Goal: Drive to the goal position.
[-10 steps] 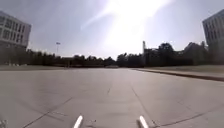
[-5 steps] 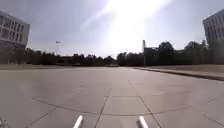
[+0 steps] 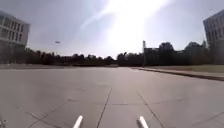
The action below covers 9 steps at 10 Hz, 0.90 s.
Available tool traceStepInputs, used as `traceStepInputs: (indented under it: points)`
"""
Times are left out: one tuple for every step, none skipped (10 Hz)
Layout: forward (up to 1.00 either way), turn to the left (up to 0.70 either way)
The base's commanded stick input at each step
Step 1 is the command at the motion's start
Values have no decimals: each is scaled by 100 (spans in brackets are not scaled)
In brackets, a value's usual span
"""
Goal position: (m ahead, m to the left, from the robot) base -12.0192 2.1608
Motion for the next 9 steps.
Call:
traceStepInputs:
  points:
    - [87,0]
    - [87,0]
    - [90,0]
    - [94,0]
    - [97,0]
    - [98,0]
    - [98,0]
    - [98,0]
    - [98,0]
